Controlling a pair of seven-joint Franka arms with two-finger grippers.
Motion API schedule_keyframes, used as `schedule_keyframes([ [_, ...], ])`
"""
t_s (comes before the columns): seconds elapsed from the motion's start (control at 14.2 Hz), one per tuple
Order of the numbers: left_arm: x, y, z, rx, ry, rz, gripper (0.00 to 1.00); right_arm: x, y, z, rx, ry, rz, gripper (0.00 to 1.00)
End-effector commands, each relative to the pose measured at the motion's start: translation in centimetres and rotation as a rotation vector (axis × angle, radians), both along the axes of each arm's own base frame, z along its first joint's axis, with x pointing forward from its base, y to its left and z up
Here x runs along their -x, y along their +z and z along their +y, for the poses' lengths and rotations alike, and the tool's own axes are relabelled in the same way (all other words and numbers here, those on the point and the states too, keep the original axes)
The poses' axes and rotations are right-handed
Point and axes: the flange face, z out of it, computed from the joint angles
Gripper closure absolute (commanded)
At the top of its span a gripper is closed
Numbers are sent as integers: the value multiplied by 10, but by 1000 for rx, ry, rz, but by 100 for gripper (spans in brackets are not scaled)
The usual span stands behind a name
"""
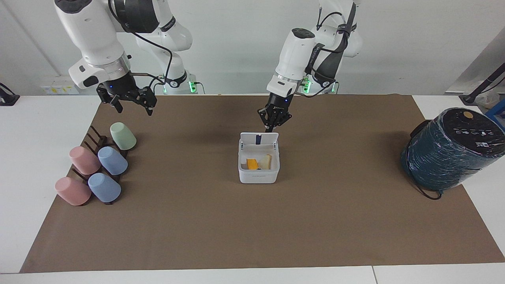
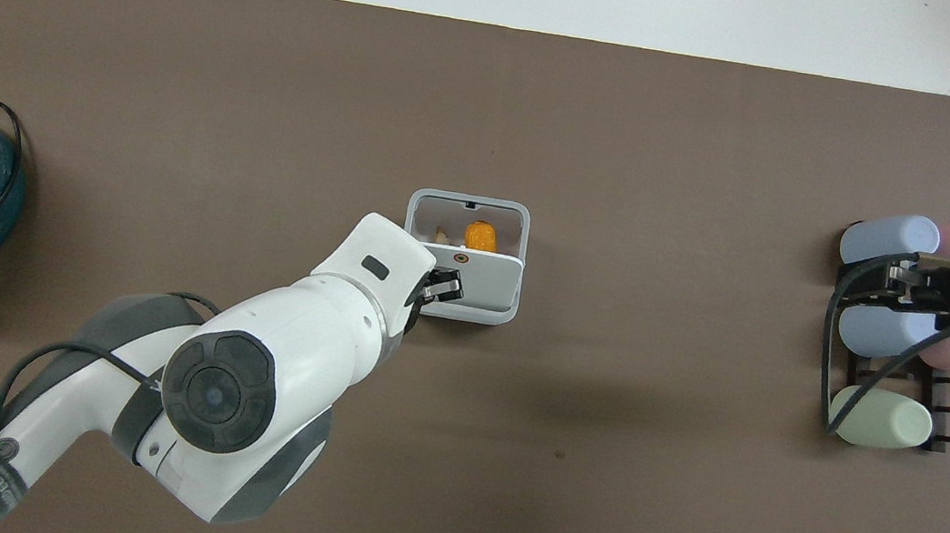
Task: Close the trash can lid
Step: 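Push the raised lid down over the can with the left gripper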
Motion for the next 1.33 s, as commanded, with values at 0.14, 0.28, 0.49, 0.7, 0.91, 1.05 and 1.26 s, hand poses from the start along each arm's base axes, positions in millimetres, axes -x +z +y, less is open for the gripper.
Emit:
schedule_keyframes([
  [0.14, -31, -9, -7, 43, 32, -45, 100, 4, 0, -3, -7, 14, 7, 0],
  [0.28, -35, -17, -10, 52, 33, -57, 100, 4, 0, -3, -7, 14, 7, 0],
  [0.49, -36, -18, -9, 53, 33, -59, 100, 4, 0, -3, -7, 12, 7, 0],
  [0.7, -37, -25, -10, 45, 29, -51, 100, 4, 0, -3, -7, 14, 7, 0],
  [0.91, -44, -34, -6, 48, 42, -54, 100, 4, 0, -3, -7, 14, 7, 0],
  [1.05, -49, -49, -10, 50, 46, -50, 100, 4, 0, -3, -7, 15, 7, 0],
  [1.26, -59, -57, -16, 54, 49, -48, 100, 4, 0, -3, -7, 12, 7, 0],
])
